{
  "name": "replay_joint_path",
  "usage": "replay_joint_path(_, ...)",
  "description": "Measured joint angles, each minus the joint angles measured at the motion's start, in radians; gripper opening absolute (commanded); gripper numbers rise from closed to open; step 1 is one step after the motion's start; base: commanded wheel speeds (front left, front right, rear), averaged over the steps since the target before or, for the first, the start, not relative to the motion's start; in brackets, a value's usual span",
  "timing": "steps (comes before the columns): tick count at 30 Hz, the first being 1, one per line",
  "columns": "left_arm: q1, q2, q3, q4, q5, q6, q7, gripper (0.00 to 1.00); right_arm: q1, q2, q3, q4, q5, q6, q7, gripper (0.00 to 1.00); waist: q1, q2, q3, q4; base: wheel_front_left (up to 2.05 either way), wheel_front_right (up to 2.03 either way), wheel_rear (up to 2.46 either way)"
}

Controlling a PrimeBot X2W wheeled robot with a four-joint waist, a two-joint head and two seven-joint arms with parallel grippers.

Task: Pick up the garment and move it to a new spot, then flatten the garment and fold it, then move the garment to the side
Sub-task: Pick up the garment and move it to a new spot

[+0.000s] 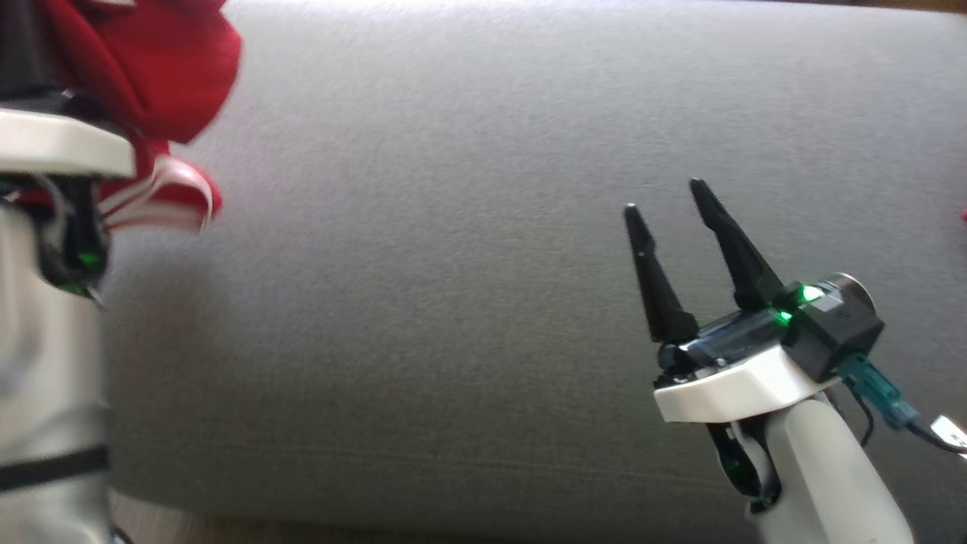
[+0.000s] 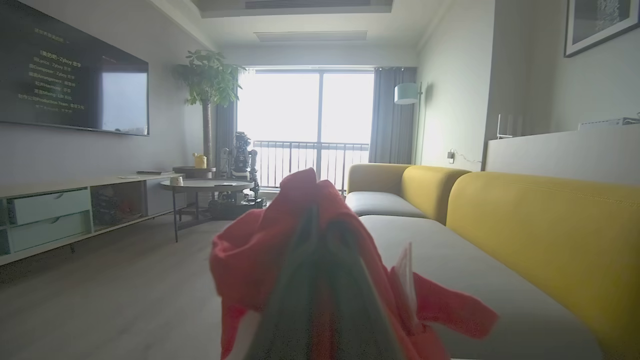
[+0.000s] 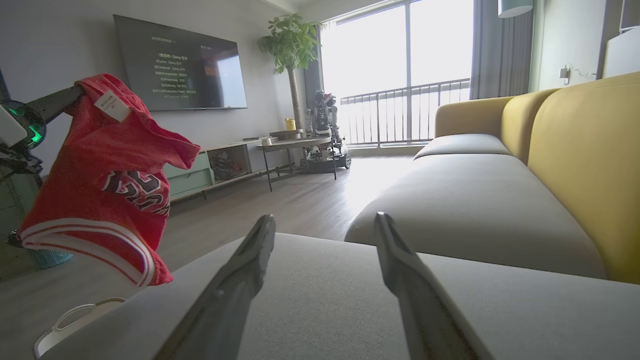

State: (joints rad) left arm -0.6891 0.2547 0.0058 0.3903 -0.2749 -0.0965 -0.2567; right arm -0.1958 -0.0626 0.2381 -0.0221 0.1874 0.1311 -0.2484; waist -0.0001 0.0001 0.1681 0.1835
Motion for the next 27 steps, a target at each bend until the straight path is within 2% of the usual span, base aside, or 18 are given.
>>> replay_joint_path(3,0.043,-0.027,-0.005,-0.058,-0.012,0.001,0.000,0.00,0.010,0.000,-0.014,0.005,0.008,0.000,-0.002,1.00,0.0000,0.0000,-0.013,-0.018,0.00,0.00,0.00)
replay_joint_path(7,0.148,-0.094,-0.048,-0.181,-0.034,0.011,0.030,0.00,0.020,0.000,-0.020,0.003,0.007,0.000,-0.004,1.00,0.0000,0.0000,-0.027,-0.073,0.00,0.00,0.00)
replay_joint_path(13,0.174,-0.151,-0.132,-0.278,-0.043,0.018,0.062,0.00,0.020,0.001,-0.042,-0.020,0.007,0.000,-0.004,1.00,0.0000,0.0000,-0.019,-0.149,0.00,0.00,0.00)
replay_joint_path(19,0.192,-0.190,-0.257,-0.272,-0.021,0.017,0.062,0.00,0.014,0.001,-0.049,-0.047,0.017,0.000,-0.004,1.00,0.0000,0.0000,0.012,-0.236,0.00,0.00,0.00)
replay_joint_path(27,0.170,-0.206,-0.358,-0.147,-0.005,0.031,0.040,0.00,-0.008,0.001,-0.068,-0.076,0.040,0.000,-0.004,1.00,0.0000,0.0000,0.070,-0.353,0.00,0.00,0.00)
